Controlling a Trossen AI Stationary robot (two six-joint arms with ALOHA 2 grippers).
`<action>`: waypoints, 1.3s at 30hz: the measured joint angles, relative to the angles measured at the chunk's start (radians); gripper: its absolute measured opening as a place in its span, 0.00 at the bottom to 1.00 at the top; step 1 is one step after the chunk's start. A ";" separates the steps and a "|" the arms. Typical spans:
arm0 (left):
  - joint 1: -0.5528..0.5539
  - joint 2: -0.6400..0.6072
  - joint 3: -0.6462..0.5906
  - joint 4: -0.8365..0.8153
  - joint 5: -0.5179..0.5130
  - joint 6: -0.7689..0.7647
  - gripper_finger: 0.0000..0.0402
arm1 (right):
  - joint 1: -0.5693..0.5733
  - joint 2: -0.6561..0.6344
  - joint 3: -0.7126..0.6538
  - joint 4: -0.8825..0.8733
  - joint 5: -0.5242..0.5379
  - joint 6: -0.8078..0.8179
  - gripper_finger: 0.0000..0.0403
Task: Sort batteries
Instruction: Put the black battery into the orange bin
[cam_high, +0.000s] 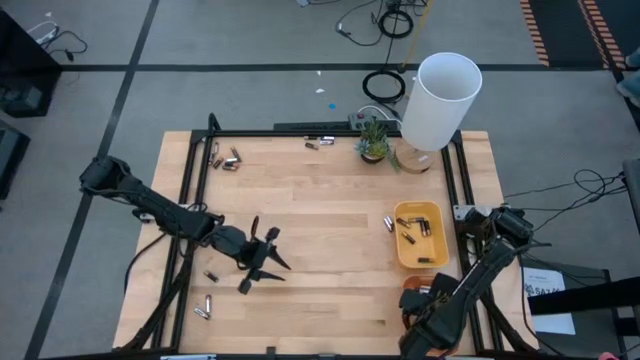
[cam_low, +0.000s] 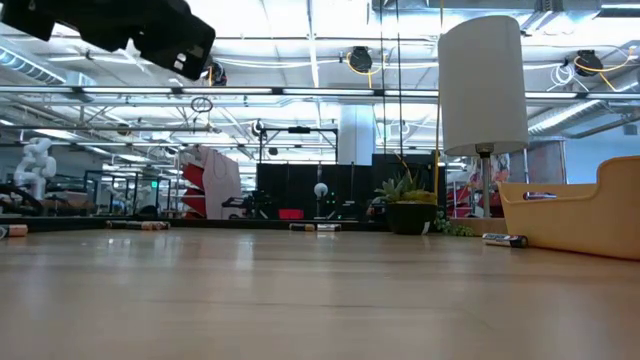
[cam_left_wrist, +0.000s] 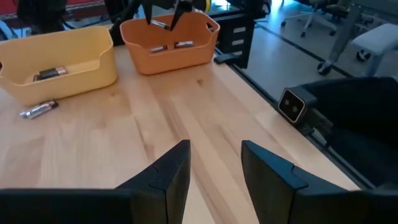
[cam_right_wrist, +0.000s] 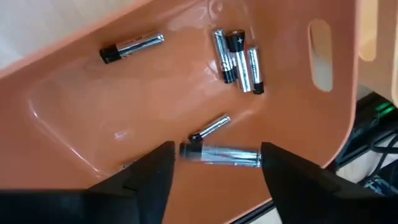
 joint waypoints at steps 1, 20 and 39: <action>0.000 0.000 0.002 0.000 0.000 0.001 0.38 | -0.002 0.000 0.000 -0.001 -0.001 -0.014 0.61; 0.033 0.000 0.002 -0.009 -0.055 0.108 0.38 | -0.104 0.000 0.181 -0.091 0.095 -0.024 0.73; 0.071 0.000 0.002 0.076 -0.057 0.241 0.38 | -0.707 0.000 0.092 -0.058 0.311 -0.667 0.69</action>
